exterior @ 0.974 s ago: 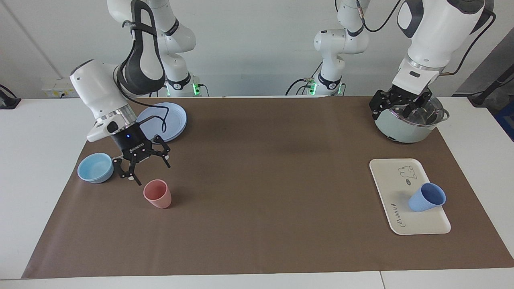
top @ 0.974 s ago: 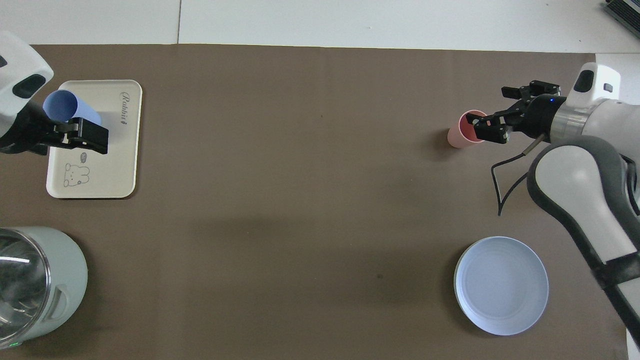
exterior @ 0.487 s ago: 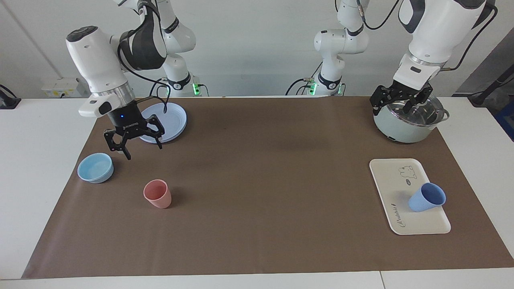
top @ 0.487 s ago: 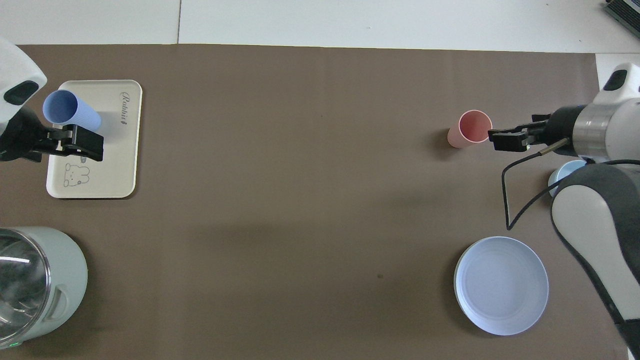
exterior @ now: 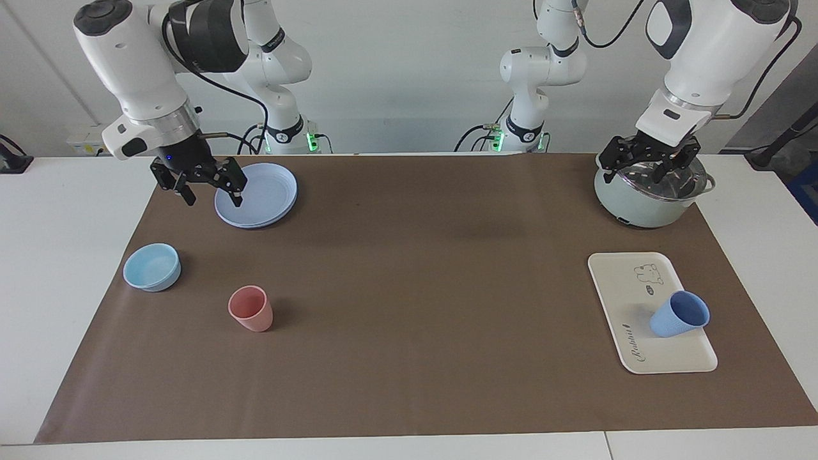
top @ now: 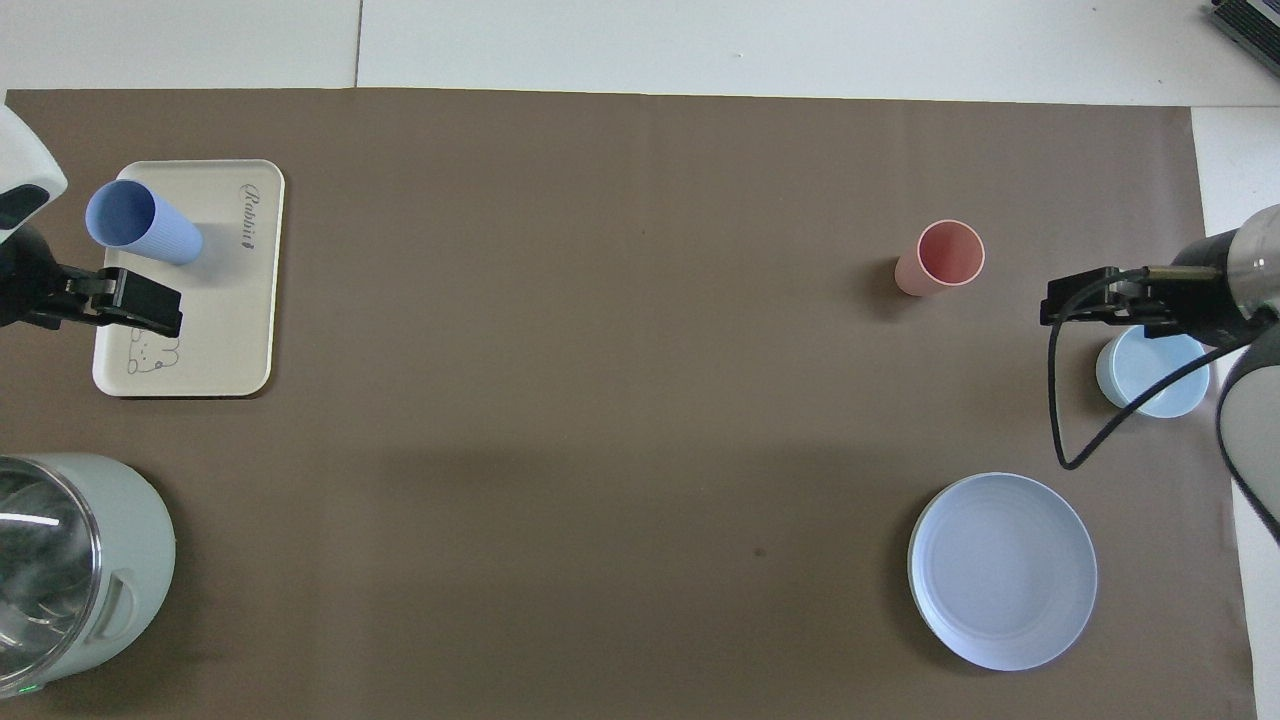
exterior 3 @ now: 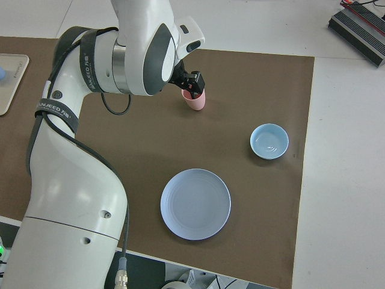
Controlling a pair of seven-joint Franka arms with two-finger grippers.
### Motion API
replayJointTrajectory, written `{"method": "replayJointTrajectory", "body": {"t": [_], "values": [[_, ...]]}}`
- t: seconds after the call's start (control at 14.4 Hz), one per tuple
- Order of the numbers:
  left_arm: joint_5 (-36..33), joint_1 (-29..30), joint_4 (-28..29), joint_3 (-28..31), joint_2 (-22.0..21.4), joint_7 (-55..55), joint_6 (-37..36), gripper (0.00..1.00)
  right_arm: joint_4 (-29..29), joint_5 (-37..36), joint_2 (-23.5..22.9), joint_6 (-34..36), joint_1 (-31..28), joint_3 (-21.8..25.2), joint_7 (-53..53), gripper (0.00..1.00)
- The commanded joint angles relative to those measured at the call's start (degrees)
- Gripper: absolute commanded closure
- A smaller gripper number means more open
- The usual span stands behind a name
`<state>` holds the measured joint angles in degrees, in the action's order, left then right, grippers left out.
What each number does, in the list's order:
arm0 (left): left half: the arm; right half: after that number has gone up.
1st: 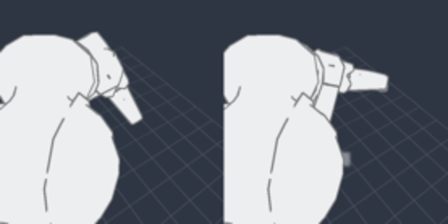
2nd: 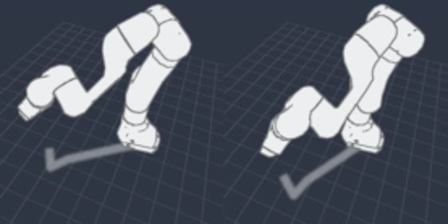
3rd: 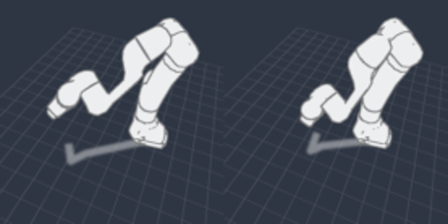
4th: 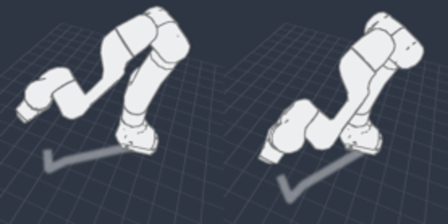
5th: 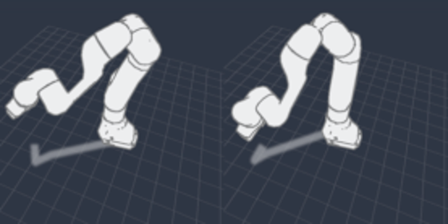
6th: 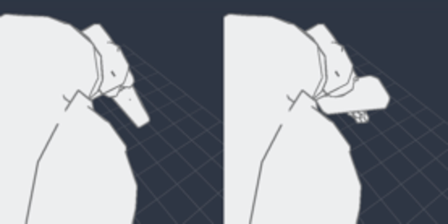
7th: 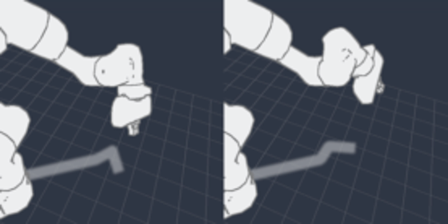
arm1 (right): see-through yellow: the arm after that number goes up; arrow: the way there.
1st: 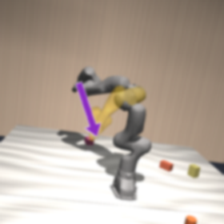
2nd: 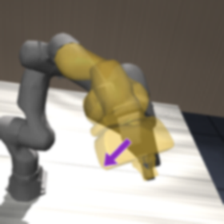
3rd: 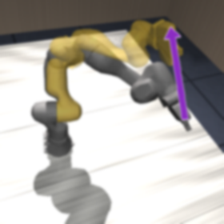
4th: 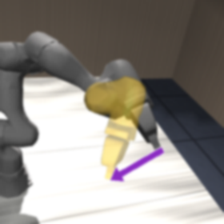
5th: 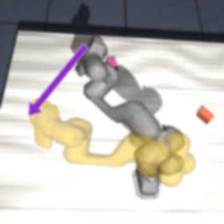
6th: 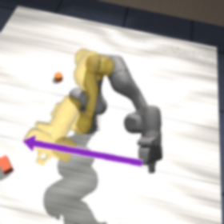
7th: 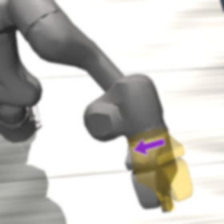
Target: Place cup on tray
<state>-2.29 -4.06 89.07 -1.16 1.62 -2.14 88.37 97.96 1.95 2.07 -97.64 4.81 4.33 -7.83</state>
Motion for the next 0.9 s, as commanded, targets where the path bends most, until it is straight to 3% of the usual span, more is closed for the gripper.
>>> {"method": "replayJointTrajectory", "body": {"t": [0.0, 0.42, 0.84], "values": [[1.3, 0.5, 3.0, -0.7, -2.3, -0.8, 1.6, 0.00, -4.9, -2.6, -1.2, 6.2, -0.9, -0.5, -1.5, 0.00], [3.1, 0.5, 3.0, -0.3, -2.4, -1.1, 1.5, 0.00, -2.2, -2.4, 1.3, 7.7, -2.0, 0.0, 0.8, 0.00], [3.1, 0.5, 3.0, -0.1, -2.5, -1.8, 1.5, 0.00, -3.9, -2.4, 0.6, 8.2, -5.1, -1.3, 1.7, 0.00]]}}
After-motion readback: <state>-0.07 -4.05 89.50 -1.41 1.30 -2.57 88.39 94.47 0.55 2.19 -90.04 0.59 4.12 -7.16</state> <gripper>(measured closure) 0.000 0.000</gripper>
